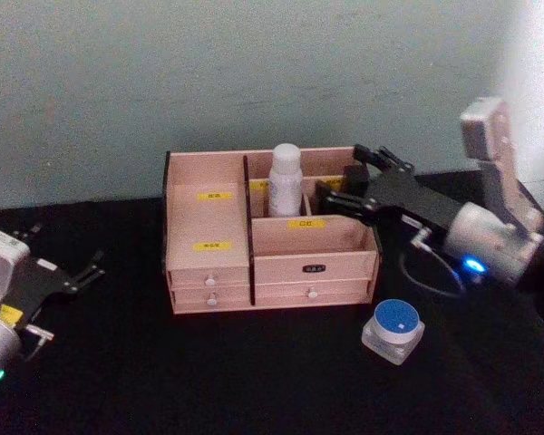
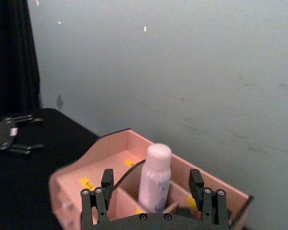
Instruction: Pick up the facial cleanser and watermelon frost from the table and place them into the tiered storage box.
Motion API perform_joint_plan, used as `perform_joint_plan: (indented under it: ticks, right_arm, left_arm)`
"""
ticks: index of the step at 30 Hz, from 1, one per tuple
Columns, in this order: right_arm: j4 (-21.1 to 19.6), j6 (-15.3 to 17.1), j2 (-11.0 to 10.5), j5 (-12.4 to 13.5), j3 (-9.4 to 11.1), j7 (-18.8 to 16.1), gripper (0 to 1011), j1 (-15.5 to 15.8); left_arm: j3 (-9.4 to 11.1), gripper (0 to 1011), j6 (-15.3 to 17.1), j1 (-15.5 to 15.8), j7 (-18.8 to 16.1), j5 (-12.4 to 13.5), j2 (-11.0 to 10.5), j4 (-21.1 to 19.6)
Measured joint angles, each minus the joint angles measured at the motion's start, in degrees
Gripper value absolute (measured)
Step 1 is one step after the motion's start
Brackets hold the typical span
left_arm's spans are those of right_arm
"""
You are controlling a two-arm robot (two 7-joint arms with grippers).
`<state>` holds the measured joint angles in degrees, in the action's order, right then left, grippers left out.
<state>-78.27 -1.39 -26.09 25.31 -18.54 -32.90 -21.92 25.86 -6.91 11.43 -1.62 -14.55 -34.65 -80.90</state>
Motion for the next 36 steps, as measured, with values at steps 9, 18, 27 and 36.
perform_joint_plan:
  ticks: [9,18,27,36]
  right_arm:
    - [-10.6,2.4,-8.5,4.4,3.4,-0.8,1000,10.3]
    - [-16.6,5.8,-15.5,6.6,5.7,0.8,1000,19.0]
    - [-17.4,9.0,-18.1,6.4,4.8,2.2,1000,21.1]
    - [-15.3,11.5,-18.3,4.7,2.3,3.1,1000,19.9]
  left_arm:
    - [0.0,1001,0.0,0.0,0.0,0.0,0.0,0.0]
    - [0.0,1001,0.0,0.0,0.0,0.0,0.0,0.0]
    - [0.0,1001,0.0,0.0,0.0,0.0,0.0,0.0]
    - [0.0,1001,0.0,0.0,0.0,0.0,0.0,0.0]
